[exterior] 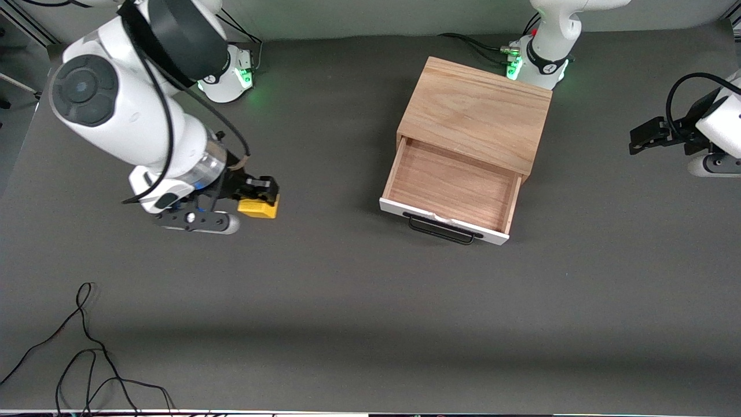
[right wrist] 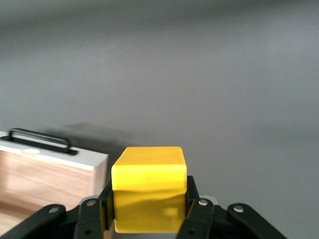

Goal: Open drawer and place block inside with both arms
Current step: 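Carry the yellow cube with the right gripper over the open drawer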

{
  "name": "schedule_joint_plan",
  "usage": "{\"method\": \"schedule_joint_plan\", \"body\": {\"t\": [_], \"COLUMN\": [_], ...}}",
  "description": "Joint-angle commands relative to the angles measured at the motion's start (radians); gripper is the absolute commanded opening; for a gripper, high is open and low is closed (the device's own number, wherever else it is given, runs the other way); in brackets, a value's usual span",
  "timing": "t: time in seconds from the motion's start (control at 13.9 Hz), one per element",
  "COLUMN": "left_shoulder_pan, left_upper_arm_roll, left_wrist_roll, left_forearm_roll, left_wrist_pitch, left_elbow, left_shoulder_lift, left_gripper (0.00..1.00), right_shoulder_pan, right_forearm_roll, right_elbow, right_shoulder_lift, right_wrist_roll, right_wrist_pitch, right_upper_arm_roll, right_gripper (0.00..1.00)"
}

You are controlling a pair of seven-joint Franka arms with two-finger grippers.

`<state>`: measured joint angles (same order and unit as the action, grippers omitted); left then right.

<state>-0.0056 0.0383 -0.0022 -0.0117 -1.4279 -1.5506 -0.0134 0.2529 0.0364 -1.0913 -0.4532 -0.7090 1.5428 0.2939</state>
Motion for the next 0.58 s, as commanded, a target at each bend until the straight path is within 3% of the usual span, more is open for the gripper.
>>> {"method": "schedule_joint_plan", "body": {"t": [0.0,0.5], "left_shoulder_pan": [-0.007,-0.007], "left_upper_arm_roll": [-0.003,-0.003], "left_wrist_roll": [0.014,0.014], "left_forearm_roll": [-0.004,-0.002], "left_wrist_pitch": [-0.009,-0.014], "left_elbow": [-0.014,-0.014], "left_shoulder_lift": [0.010,0.010], "left_gripper": [1.00,1.00], "right_shoulder_pan": [0.043,0.261], "right_forearm_roll": [0.007,-0.107], "right_elbow": [0.120,0.122], "right_shoulder_lift": [-0.079,-0.171], "right_wrist_roll": [-0.140,-0.380], "right_wrist_pitch": [-0.014,0.196], "right_upper_arm_roll": [0.042,0.042], "right_gripper": [0.05,0.05]}}
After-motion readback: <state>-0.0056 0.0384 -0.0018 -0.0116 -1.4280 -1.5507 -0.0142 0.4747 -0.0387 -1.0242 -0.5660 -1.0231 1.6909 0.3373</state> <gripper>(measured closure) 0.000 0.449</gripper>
